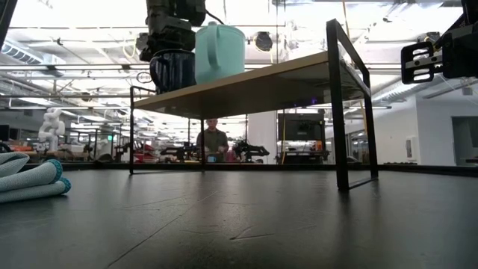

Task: Stack small to large cups/mugs on shelf
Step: Put the dark blue mug on the shelf, then return to Home Position

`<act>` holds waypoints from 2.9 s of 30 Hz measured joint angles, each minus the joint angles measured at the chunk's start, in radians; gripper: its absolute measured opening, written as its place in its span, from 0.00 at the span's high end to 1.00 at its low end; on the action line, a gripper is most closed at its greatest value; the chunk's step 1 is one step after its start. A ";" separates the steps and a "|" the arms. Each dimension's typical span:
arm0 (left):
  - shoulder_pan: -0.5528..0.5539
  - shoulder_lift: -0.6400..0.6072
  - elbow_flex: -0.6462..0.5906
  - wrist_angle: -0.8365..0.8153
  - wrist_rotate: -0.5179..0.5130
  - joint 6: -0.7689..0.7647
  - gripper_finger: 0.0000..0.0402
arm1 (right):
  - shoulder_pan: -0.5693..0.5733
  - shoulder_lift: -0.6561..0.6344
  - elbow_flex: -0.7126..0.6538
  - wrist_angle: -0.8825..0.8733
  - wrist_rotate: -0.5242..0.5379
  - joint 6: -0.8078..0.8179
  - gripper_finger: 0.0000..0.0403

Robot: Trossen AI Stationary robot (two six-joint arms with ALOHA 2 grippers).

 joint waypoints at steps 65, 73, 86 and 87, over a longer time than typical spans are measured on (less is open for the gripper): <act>-0.059 -0.073 0.353 -0.099 -0.103 0.000 0.85 | 0.000 0.000 0.000 0.000 0.000 0.010 1.00; -0.068 -0.098 0.353 -0.099 -0.139 0.008 0.99 | 0.000 0.000 0.000 -0.003 0.000 0.010 1.00; -0.062 -0.293 0.031 -0.094 -0.166 -0.014 1.00 | 0.000 0.000 0.000 -0.007 0.000 0.008 1.00; -0.062 -0.315 -0.002 -0.084 -0.166 -0.023 1.00 | 0.000 0.000 0.000 -0.007 0.000 0.008 1.00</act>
